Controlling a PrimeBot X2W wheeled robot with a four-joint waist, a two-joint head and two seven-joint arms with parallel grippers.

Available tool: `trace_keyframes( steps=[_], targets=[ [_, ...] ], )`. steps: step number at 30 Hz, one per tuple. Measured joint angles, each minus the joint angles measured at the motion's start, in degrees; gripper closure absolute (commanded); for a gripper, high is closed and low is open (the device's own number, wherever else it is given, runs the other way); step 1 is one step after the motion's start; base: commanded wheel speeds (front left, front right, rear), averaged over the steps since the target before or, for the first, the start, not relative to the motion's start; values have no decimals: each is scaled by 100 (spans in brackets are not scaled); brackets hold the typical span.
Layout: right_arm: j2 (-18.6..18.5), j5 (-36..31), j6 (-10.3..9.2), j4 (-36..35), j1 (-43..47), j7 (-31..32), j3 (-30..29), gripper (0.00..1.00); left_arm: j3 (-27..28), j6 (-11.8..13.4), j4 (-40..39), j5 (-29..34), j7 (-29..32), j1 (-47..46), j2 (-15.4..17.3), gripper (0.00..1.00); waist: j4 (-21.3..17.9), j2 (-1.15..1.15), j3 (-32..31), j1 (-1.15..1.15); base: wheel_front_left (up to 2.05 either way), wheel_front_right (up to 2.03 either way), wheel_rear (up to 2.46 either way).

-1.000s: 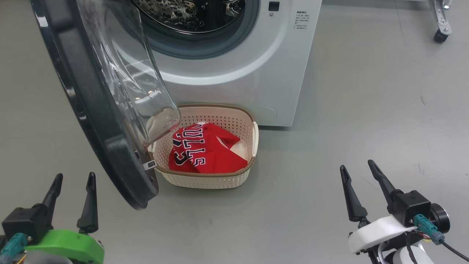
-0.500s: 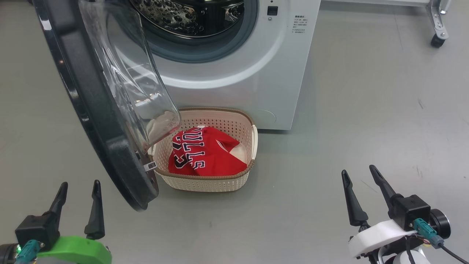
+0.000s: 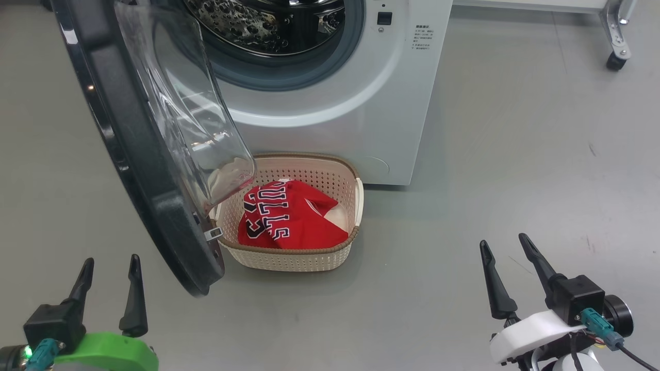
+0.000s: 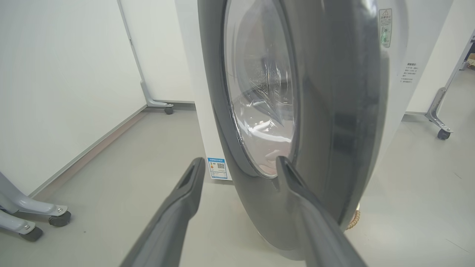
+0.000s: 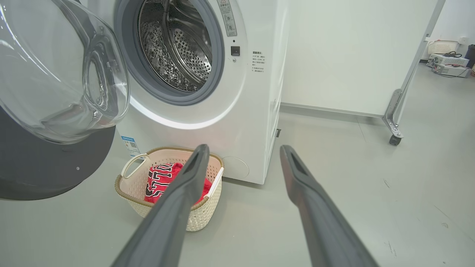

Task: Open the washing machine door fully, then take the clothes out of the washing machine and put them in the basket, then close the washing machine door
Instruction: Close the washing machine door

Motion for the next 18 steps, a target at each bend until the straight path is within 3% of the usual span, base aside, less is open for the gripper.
trace_keyframes(
  steps=[3, 4, 5, 6, 18],
  targets=[
    [0, 0, 0, 0, 1, 0, 0, 0, 4, 5, 9, 1, 0, 1, -20, 3, 6, 0, -2, 0, 0, 0, 0],
    [0, 0, 0, 0, 1, 0, 0, 0, 8, 5, 13, 1, 0, 2, -25, 33, 8, 0, -4, 0, 0, 0, 0],
    [0, 0, -1, 0, 1, 0, 1, 0, 10, 7, 16, 2, 0, 3, -29, 85, 9, 0, -5, 0, 0, 0, 0],
    [1, 0, -1, 0, 2, 0, 1, 0, 13, 7, 16, 3, -1, 4, -30, 100, 11, 0, -6, 0, 0, 0, 0],
    [4, 1, -8, -3, 4, 0, 7, 0, 37, 48, 25, 60, 0, 8, -38, 100, 34, 0, -6, 0, 0, 0, 0]
  ],
)
